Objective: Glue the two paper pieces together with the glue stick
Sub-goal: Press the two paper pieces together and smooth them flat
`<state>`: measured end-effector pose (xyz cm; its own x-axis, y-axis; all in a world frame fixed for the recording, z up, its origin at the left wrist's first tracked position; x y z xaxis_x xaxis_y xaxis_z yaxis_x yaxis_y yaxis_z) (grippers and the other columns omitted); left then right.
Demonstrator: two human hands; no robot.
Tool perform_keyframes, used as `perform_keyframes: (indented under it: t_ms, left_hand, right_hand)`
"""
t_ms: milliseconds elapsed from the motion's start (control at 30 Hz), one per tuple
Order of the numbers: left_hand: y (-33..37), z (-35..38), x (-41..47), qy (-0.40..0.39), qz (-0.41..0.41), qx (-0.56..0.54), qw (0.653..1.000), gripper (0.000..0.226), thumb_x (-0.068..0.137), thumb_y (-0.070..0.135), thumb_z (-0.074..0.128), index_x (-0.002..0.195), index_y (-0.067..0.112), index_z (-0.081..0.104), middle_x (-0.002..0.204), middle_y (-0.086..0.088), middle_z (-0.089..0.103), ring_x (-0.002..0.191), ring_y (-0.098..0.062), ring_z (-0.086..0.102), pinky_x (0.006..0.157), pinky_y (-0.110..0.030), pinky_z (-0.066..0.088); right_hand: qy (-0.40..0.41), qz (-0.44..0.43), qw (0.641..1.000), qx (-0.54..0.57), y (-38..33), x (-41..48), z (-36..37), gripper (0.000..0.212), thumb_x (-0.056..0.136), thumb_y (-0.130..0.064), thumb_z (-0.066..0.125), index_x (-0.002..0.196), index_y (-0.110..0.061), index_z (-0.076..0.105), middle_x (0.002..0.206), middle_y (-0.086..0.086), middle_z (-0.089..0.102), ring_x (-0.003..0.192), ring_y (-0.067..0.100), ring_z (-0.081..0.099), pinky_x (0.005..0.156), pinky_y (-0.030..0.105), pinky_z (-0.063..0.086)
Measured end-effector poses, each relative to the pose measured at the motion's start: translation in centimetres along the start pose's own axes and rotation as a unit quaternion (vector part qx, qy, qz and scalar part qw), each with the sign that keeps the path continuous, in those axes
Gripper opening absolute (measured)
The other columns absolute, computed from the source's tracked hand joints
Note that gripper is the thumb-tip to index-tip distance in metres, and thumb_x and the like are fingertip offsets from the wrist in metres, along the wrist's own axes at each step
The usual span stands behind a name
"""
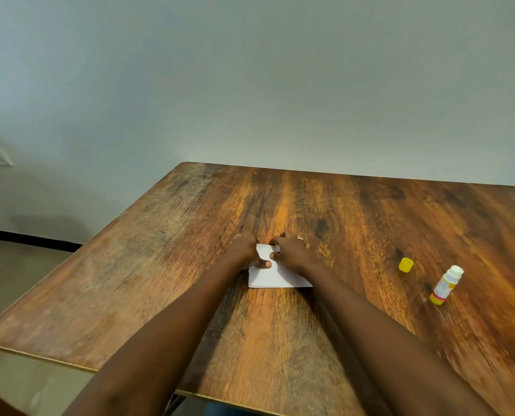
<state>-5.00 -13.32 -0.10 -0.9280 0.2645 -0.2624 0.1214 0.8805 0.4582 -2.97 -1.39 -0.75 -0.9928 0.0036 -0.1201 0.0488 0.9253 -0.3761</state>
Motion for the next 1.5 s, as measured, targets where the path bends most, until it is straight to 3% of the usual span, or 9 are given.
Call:
perform_keyframes:
  t_ms: [100, 200, 267, 467, 600, 867, 1067, 1267, 1500]
  left_hand:
    - [0.0, -0.1, -0.1, 0.010, 0.006, -0.015, 1.000, 0.060, 0.081, 0.032, 0.070, 0.130, 0.007, 0.046, 0.128, -0.013, 0.054, 0.116, -0.029, 0.051, 0.089, -0.034, 0.043]
    - [-0.1, -0.6, 0.0, 0.063, 0.020, -0.099, 0.993, 0.008, 0.091, 0.016, 0.057, 0.088, 0.010, 0.060, 0.093, -0.009, 0.059, 0.083, -0.021, 0.055, 0.065, -0.026, 0.039]
    - [-0.4, -0.9, 0.2, 0.103, 0.004, -0.155, 0.982, 0.021, 0.090, 0.010, 0.056, 0.069, 0.008, 0.060, 0.076, -0.006, 0.054, 0.068, -0.016, 0.047, 0.055, -0.026, 0.033]
    - [-0.4, -1.9, -0.6, 0.162, 0.016, -0.252, 0.954, 0.017, 0.083, 0.009, 0.069, 0.091, -0.006, 0.071, 0.084, -0.017, 0.066, 0.079, -0.023, 0.059, 0.076, -0.042, 0.053]
    - [-0.2, -2.1, -1.2, 0.143, 0.026, -0.281, 0.949, 0.020, 0.084, 0.012, 0.069, 0.087, -0.007, 0.071, 0.066, -0.009, 0.061, 0.054, -0.014, 0.053, 0.050, -0.025, 0.045]
    - [0.6, -2.6, -1.5, 0.142, 0.015, -0.262, 0.955, 0.021, 0.084, 0.005, 0.064, 0.068, -0.009, 0.065, 0.065, -0.014, 0.056, 0.061, -0.021, 0.050, 0.058, -0.029, 0.038]
    - [1.3, -2.5, -1.8, 0.133, 0.039, -0.262, 0.955, 0.020, 0.086, 0.000, 0.055, 0.079, -0.015, 0.066, 0.070, -0.019, 0.054, 0.066, -0.023, 0.049, 0.059, -0.031, 0.036]
    - [2.3, -3.0, -2.3, 0.104, 0.072, -0.253, 0.959, 0.023, 0.088, 0.010, 0.061, 0.086, -0.012, 0.068, 0.073, -0.015, 0.061, 0.055, -0.017, 0.053, 0.049, -0.019, 0.040]
    - [1.6, -3.1, -2.5, 0.129, 0.062, -0.264, 0.954, 0.025, 0.087, 0.009, 0.062, 0.091, -0.015, 0.067, 0.092, -0.028, 0.066, 0.076, -0.027, 0.057, 0.070, -0.032, 0.043]
  right_hand:
    - [0.008, -0.007, 1.000, 0.009, -0.2, 0.0, -0.2, 0.036, 0.090, -0.022, 0.055, 0.125, -0.014, 0.057, 0.135, 0.015, 0.044, 0.122, 0.035, 0.043, 0.105, 0.050, 0.034]
    - [0.008, -0.018, 1.000, 0.016, -0.4, -0.1, -0.8, 0.035, 0.088, -0.017, 0.058, 0.123, -0.012, 0.060, 0.129, 0.015, 0.053, 0.119, 0.034, 0.047, 0.102, 0.047, 0.037]
    - [0.016, -0.027, 0.998, 0.062, -0.6, -0.2, -1.2, 0.031, 0.089, -0.013, 0.055, 0.119, -0.007, 0.063, 0.124, 0.016, 0.060, 0.112, 0.031, 0.053, 0.092, 0.037, 0.041]
    - [0.058, -0.035, 0.981, 0.184, -1.2, -0.2, -2.5, 0.026, 0.089, -0.017, 0.060, 0.108, -0.002, 0.069, 0.111, 0.017, 0.069, 0.099, 0.026, 0.061, 0.080, 0.032, 0.043]
    - [0.079, -0.033, 0.972, 0.221, -0.8, -0.4, -3.2, 0.021, 0.086, -0.014, 0.061, 0.099, -0.004, 0.073, 0.105, 0.014, 0.070, 0.086, 0.019, 0.056, 0.072, 0.029, 0.039]
    - [0.067, -0.028, 0.954, 0.290, -0.8, -1.0, -4.1, 0.016, 0.081, -0.013, 0.064, 0.090, -0.004, 0.075, 0.098, 0.014, 0.071, 0.084, 0.024, 0.060, 0.073, 0.034, 0.045]
    - [0.080, -0.014, 0.956, 0.283, -0.2, -1.2, -4.6, 0.016, 0.081, -0.014, 0.064, 0.089, -0.007, 0.076, 0.086, -0.001, 0.064, 0.077, 0.014, 0.053, 0.078, 0.036, 0.044]
    - [0.093, -0.004, 0.944, 0.315, 0.9, -1.6, -4.9, 0.014, 0.079, -0.020, 0.070, 0.085, -0.009, 0.076, 0.091, 0.008, 0.069, 0.084, 0.025, 0.061, 0.069, 0.033, 0.045]
    - [0.059, -0.021, 0.979, 0.196, 1.6, -1.6, -5.6, 0.021, 0.082, -0.020, 0.065, 0.094, -0.006, 0.075, 0.101, 0.010, 0.071, 0.081, 0.017, 0.058, 0.068, 0.027, 0.043]
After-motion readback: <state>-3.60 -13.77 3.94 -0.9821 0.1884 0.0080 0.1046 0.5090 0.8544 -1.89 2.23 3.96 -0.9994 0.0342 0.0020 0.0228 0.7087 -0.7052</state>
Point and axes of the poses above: each hand's wrist, its own x-axis towards the middle knuckle, its own z-axis out of the palm, y = z × x, the point moved 3 cm from there along x, towards the middle knuckle
